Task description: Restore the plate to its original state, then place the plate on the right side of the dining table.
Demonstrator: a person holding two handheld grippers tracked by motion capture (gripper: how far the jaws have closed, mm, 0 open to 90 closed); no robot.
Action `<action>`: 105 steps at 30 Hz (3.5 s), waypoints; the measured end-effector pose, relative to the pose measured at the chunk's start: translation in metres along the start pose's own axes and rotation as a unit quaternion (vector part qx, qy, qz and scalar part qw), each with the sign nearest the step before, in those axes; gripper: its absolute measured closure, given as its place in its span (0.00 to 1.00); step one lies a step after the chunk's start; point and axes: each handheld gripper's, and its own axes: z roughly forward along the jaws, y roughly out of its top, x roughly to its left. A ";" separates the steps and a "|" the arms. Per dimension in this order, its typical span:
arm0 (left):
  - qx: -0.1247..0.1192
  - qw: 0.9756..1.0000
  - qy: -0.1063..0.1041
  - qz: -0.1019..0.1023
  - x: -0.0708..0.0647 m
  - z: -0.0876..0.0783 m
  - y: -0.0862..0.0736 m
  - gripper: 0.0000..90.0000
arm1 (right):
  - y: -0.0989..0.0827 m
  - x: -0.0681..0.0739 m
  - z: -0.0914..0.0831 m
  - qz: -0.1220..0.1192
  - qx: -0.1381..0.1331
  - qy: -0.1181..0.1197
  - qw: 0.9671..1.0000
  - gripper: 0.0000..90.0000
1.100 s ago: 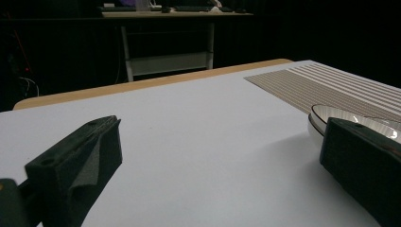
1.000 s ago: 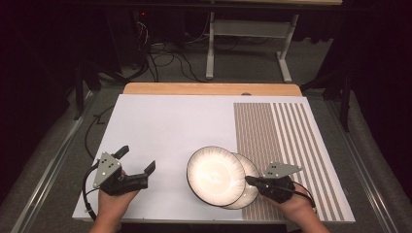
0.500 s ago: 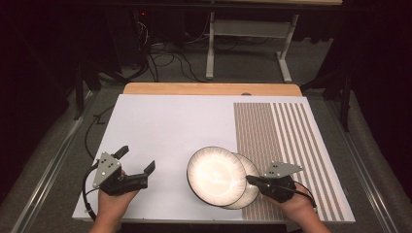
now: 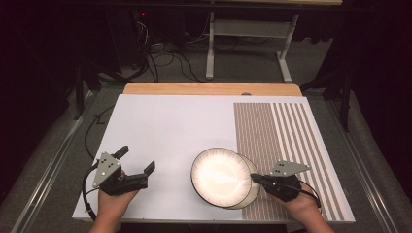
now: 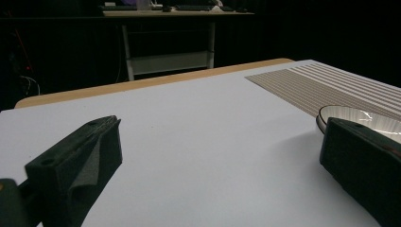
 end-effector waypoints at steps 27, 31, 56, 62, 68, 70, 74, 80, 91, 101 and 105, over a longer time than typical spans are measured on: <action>0.003 1.000 -0.002 0.001 -0.001 0.001 0.000 0.01 | -0.006 -0.006 -0.011 0.007 -0.001 -0.016 1.000 1.00; 0.004 1.000 -0.002 0.002 -0.001 0.001 0.000 0.01 | -0.006 -0.007 -0.013 0.010 0.001 -0.018 1.000 1.00; 0.021 1.000 -0.009 0.004 -0.002 0.005 -0.002 0.01 | -0.012 -0.028 -0.053 0.063 -0.090 -0.094 0.990 0.81; 0.021 1.000 -0.010 0.003 -0.003 0.005 -0.002 0.00 | -0.012 -0.030 -0.066 0.074 -0.126 -0.118 0.982 0.49; 0.022 1.000 -0.012 0.001 -0.001 0.006 -0.002 0.00 | -0.010 -0.030 -0.067 0.076 -0.152 -0.140 0.975 0.11; 0.025 1.000 -0.014 0.002 -0.001 0.007 -0.003 0.00 | -0.010 -0.030 -0.067 0.076 -0.155 -0.143 0.975 0.07; 0.019 1.000 -0.015 0.001 -0.003 0.006 0.000 0.00 | -0.010 -0.031 -0.065 0.080 -0.157 -0.151 0.973 0.02; 0.020 1.000 -0.016 0.005 -0.004 0.006 0.000 0.00 | -0.010 -0.033 -0.064 0.079 -0.157 -0.149 0.973 0.03; 0.019 1.000 -0.022 0.005 -0.006 0.007 0.000 0.00 | -0.007 -0.028 -0.061 0.081 -0.139 -0.144 0.976 0.37; 0.019 1.000 -0.023 0.011 -0.009 0.008 0.002 0.00 | -0.005 -0.023 -0.063 0.059 -0.122 -0.101 0.986 0.93; 0.020 0.999 -0.024 0.013 -0.010 0.008 0.002 0.00 | -0.006 -0.021 -0.055 0.047 -0.093 -0.076 0.992 1.00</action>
